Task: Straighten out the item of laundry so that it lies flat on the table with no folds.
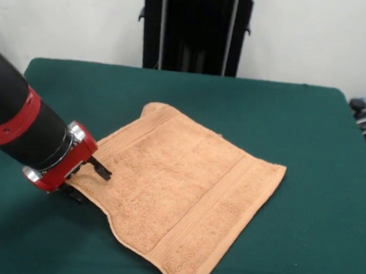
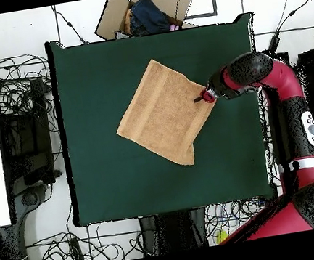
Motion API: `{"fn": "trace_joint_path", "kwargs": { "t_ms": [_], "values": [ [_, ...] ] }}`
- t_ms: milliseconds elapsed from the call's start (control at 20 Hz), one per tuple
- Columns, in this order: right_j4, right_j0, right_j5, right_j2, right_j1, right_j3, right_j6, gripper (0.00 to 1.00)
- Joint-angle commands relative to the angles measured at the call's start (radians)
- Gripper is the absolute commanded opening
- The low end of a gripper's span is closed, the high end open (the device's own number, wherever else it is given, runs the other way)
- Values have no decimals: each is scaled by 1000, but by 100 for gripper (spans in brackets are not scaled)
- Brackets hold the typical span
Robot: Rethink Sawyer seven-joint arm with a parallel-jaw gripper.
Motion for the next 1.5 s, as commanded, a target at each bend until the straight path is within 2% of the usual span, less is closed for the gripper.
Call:
{"fn": "trace_joint_path", "kwargs": {
  "t_ms": [50,700,1500],
  "values": [
    [-49,78,105,-116,49,-127,-215,100],
    [-41,69,172,-105,67,-187,-295,100],
    [-20,38,246,-144,35,-172,-273,100]
  ]
}}
